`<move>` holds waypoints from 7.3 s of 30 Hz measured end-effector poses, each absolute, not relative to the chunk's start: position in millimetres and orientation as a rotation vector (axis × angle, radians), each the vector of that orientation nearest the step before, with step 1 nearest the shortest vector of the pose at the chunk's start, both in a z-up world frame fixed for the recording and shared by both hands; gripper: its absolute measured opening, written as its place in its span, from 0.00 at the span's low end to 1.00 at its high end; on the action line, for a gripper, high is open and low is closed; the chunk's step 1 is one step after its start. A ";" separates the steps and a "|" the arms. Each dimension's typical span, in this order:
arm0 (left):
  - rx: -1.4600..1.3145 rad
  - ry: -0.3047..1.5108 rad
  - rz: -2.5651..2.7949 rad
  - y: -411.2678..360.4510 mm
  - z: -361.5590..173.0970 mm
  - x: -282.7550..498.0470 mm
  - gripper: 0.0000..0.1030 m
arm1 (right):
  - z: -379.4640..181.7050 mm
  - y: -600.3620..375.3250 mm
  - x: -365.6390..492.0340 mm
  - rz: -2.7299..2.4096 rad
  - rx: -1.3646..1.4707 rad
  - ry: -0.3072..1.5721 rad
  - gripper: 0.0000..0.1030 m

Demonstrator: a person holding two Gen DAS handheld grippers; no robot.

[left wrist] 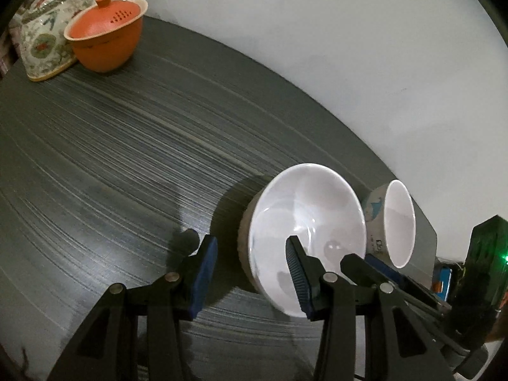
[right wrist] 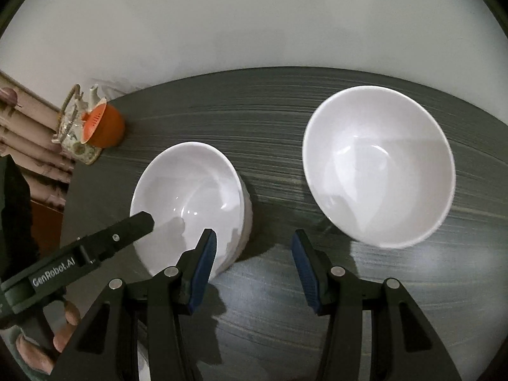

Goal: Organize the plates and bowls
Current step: 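Move both tools open toward the white bowls, then grip the plain white bowl rim with the right tool and lift it, then carry the white bowl over the pink-rimmed bowl and lower it inside, then open the right tool to release the white bowl, then move the right tool to the blue-banded white bowl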

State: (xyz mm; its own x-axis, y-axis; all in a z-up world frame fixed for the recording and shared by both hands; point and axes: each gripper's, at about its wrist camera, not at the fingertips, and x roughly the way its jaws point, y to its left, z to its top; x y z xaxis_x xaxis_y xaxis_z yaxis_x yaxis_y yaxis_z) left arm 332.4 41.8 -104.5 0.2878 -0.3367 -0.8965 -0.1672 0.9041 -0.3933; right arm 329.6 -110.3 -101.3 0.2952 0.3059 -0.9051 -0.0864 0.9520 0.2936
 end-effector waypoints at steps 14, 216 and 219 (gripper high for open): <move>-0.391 1.313 -0.121 16.6 -121.7 343.5 0.16 | -117.5 -97.1 342.2 0.273 0.215 1.301 0.16; -0.270 1.282 -0.191 -92.7 -76.5 359.8 0.35 | -76.8 -279.6 304.5 0.164 0.385 1.129 0.40; -0.307 1.302 -0.190 -93.6 -86.5 369.6 0.35 | -83.0 -271.4 324.3 0.166 0.379 1.139 0.40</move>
